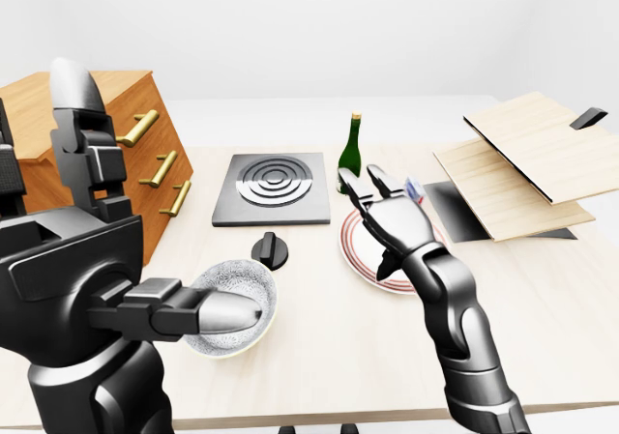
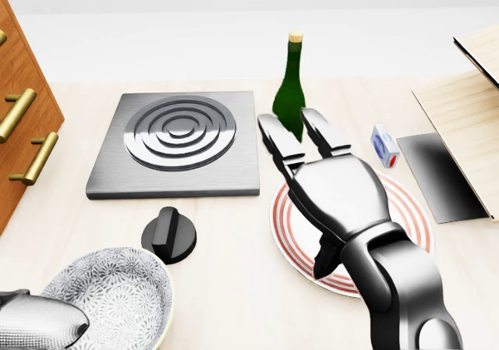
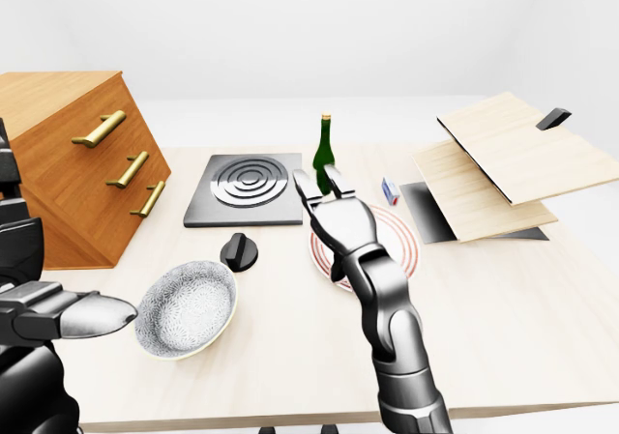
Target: Pick up the akita bowl and put it on the plate.
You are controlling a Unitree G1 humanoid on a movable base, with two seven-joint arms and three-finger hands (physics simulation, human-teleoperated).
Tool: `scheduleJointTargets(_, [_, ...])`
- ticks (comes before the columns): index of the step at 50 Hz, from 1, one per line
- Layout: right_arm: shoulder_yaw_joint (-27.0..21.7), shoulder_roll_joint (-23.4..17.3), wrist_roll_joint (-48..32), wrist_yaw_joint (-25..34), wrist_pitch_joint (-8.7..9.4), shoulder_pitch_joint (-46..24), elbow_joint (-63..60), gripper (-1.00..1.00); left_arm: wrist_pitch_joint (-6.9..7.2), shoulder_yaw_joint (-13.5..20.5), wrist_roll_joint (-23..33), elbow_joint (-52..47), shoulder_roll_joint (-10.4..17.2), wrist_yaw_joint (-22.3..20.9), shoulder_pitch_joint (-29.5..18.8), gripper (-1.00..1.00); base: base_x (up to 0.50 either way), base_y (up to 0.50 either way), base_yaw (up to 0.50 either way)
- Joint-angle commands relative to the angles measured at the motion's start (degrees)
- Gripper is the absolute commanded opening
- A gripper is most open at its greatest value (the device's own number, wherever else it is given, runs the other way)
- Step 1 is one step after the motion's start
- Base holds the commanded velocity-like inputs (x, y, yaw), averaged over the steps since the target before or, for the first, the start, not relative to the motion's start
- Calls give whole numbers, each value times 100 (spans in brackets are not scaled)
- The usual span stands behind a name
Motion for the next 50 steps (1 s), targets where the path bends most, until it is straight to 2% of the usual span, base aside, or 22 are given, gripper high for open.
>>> scheduleJointTargets(1, [839, 722, -323, 397, 0, 360, -749, 100, 0, 78, -98, 36, 10, 37, -29, 100, 0, 0, 0])
scheduleJointTargets(7, [1373, 960, -463, 416, 0, 781, -904, 100, 0, 197, -267, -4, 21, 172, -154, 100, 0, 0, 0])
scheduleJointTargets(8, [1554, 1019, -533, 376, 0, 911, -932, 100, 0, 327, -375, 6, -16, 259, -225, 100, 0, 0, 0])
scheduleJointTargets(13, [1956, 1061, -686, 84, 0, 1167, -795, 100, 0, 314, -499, 84, 83, 373, -215, 100, 0, 0, 0])
scheduleJointTargets(16, [2258, 1112, -809, 42, 0, 1340, -897, 100, 0, 465, -699, 81, 54, 499, -272, 100, 0, 0, 0])
scheduleJointTargets(20, [2737, 1071, -994, -71, 0, 1630, -962, 100, 0, 381, -722, 147, 125, 556, -211, 100, 0, 0, 0])
scheduleJointTargets(23, [3003, 1101, -812, -81, 161, 1802, -984, 100, 0, 410, -784, 114, 146, 599, -233, 100, 0, 0, 0])
scheduleJointTargets(28, [3504, 949, -1020, -435, 298, 2010, -850, 100, 0, 396, -812, 125, 173, 633, -218, 100, 0, 0, 0])
scheduleJointTargets(40, [3978, 850, -875, -665, 527, 2195, -600, 100, 0, 438, -905, 129, 190, 660, -238, 100, 0, 0, 0])
scheduleJointTargets(45, [4164, 697, -1037, -971, 479, 2269, -334, 100, 0, 485, -963, 75, 202, 717, -276, 100, 0, 0, 0])
scheduleJointTargets(47, [4196, 691, -1040, -1076, 460, 2274, -208, 100, 0, 363, -799, 78, 272, 671, -208, 100, 0, 0, 0])
scheduleJointTargets(50, [4260, 706, -1057, -1110, 480, 2300, -150, 100, 0, 380, -783, 113, 217, 615, -207, 100, 0, 0, 0])
